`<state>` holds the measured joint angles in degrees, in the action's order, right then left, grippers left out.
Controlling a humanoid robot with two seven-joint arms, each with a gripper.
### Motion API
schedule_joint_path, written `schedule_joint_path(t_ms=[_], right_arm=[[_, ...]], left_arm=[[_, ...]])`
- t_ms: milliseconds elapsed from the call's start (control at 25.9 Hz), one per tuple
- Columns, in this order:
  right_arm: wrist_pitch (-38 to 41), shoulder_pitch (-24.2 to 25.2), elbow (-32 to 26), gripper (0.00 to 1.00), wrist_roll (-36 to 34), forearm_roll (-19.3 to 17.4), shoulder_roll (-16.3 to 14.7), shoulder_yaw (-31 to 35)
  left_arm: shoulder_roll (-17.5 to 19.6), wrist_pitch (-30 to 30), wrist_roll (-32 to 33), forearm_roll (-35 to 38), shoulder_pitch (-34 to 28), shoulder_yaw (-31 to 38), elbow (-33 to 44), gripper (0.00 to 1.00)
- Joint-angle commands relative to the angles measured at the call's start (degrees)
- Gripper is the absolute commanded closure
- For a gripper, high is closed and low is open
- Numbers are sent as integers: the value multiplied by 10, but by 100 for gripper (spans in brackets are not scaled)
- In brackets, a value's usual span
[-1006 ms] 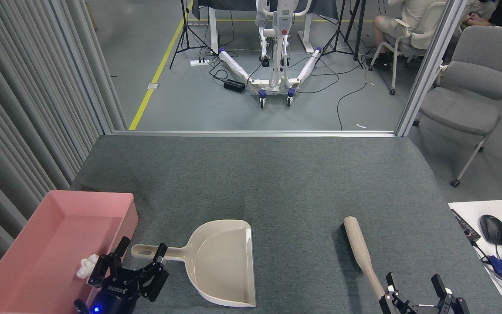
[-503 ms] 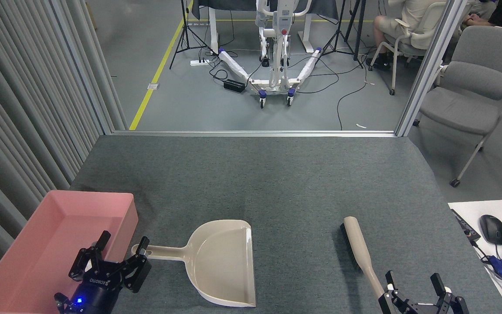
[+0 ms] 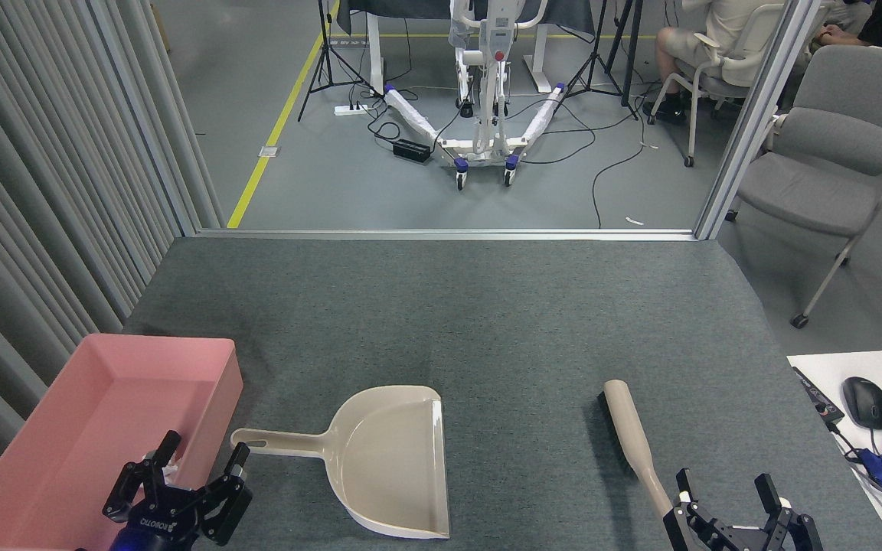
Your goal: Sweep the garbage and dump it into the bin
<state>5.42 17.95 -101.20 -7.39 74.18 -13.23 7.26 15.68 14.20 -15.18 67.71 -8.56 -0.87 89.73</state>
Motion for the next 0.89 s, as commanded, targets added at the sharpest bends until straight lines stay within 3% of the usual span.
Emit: schedule_joint_path(t_ms=[0,851], right_arm=[[0,-3,2,2,0,-1,2,0],[0,-14,12,2,0,-1,1,-1]], left_arm=[[-10,4,1,8,-2,7,2,2],[-3,6,4,1,28,7,15,1]])
